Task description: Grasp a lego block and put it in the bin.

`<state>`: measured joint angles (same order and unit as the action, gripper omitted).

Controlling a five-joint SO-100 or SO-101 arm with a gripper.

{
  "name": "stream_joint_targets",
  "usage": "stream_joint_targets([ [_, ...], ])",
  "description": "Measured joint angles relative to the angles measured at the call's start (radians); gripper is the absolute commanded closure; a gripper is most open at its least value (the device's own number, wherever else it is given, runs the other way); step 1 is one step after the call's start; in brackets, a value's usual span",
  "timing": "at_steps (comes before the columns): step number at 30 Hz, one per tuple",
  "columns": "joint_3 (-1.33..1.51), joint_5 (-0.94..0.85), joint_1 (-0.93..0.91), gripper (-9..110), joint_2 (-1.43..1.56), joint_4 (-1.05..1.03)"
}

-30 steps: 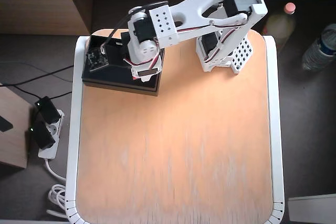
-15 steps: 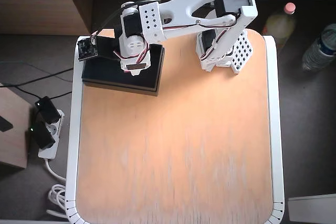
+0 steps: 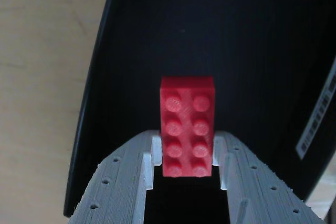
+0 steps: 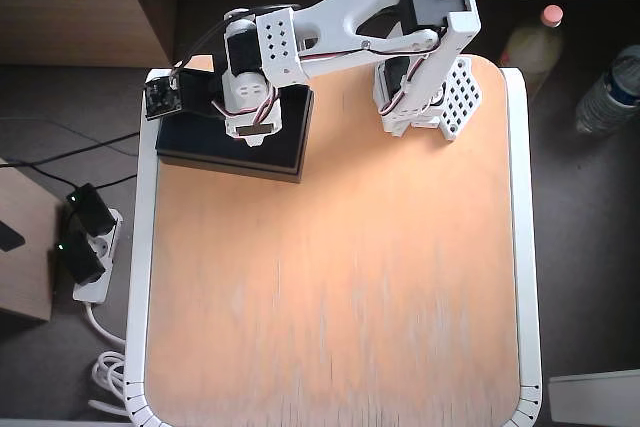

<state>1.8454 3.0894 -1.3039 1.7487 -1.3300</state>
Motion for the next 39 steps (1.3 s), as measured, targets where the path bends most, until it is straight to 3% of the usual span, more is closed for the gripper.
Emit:
stream_joint_targets([
  [7,0.0,0.0,0.0,90,0.0,0.0],
  [17,0.0,0.023,-0.012,88,0.0,0.003],
  [27,0.0,-0.046,0.038,94,0.17,0.008],
  [31,0.0,-0.095,0.106,101,0.27,0.026],
  [39,0.0,-0.17,0.307,101,0.443,0.049],
])
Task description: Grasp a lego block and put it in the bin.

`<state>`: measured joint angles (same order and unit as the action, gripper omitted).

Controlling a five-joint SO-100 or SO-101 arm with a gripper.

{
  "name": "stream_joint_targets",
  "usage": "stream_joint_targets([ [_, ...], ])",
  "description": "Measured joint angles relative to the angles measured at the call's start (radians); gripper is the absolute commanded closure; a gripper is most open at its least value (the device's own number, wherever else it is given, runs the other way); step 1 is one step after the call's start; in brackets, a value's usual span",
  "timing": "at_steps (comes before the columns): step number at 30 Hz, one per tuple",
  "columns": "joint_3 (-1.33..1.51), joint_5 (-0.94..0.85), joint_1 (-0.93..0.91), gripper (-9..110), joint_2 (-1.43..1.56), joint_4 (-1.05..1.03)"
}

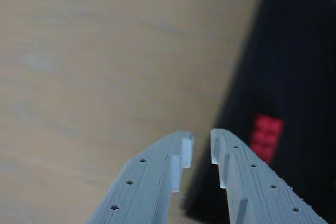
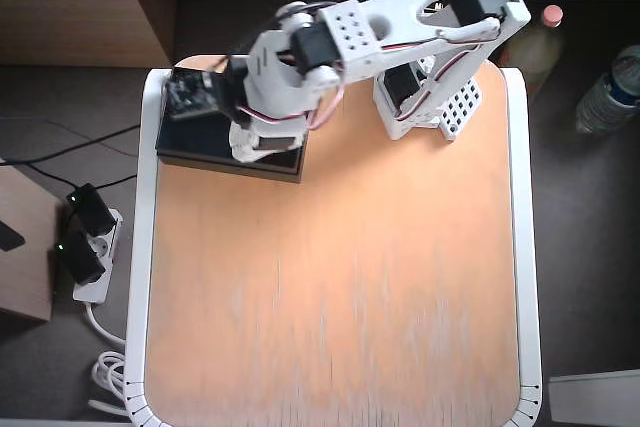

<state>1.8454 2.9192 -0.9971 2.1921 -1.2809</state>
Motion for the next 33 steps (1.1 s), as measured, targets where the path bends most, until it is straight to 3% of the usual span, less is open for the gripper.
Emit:
stream_joint_targets([
  [21,0.028,-0.031,0.75,101,0.407,0.0],
  [33,0.362,0.078,0.919,101,0.675,0.002],
])
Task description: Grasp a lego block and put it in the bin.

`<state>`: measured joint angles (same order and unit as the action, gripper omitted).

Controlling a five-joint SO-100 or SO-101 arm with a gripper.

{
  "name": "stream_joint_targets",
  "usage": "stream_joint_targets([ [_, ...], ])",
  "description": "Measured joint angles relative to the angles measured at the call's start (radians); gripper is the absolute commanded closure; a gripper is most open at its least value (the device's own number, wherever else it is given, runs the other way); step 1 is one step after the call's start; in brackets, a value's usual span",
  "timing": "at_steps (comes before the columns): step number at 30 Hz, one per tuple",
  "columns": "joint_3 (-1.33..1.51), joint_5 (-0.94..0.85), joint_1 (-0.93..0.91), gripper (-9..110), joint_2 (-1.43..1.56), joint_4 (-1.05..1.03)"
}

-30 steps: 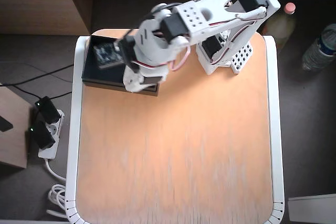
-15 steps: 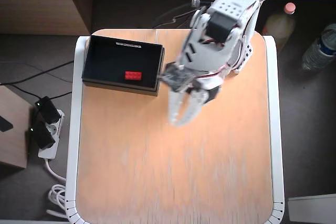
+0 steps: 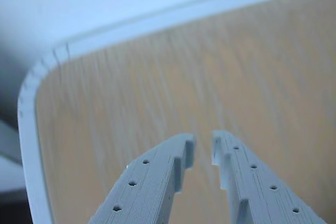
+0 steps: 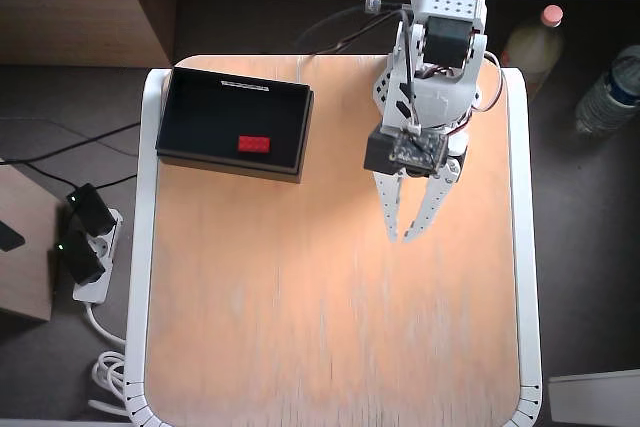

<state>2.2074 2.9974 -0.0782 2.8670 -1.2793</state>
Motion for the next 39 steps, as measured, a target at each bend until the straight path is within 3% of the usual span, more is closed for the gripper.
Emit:
stream_joint_targets([
  [25,0.647,0.054,0.021,101,0.336,0.138],
  [39,0.804,-0.006,0.02,101,0.339,0.138],
])
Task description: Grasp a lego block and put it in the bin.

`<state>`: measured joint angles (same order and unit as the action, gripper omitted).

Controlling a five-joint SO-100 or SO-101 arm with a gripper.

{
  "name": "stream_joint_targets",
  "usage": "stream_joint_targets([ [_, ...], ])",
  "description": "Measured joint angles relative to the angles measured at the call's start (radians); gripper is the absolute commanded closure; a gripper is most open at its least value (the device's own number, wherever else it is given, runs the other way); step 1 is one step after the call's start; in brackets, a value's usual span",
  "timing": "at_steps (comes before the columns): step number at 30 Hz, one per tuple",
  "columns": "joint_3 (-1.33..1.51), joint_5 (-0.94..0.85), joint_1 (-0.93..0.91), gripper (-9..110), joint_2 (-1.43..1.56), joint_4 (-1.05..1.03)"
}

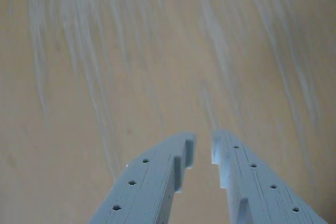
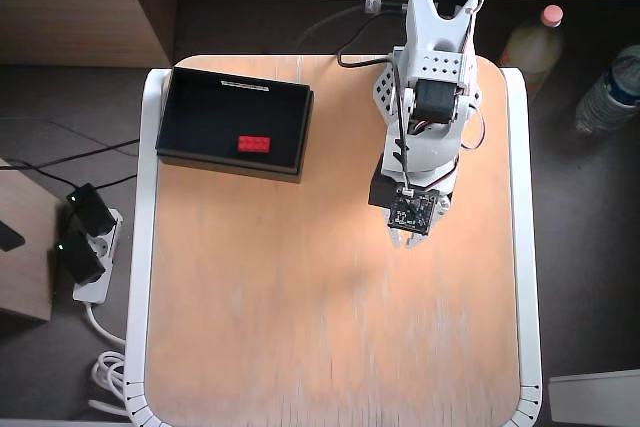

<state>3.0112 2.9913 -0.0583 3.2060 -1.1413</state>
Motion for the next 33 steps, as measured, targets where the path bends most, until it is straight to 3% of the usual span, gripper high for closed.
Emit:
stream_joint_targets([
  [6,0.008,-0.003,-0.011,101,0.0,-0.012],
  [14,0.008,-0.069,-0.012,101,0.0,-0.176],
  [33,0.008,-0.087,-0.012,101,0.0,-0.187],
])
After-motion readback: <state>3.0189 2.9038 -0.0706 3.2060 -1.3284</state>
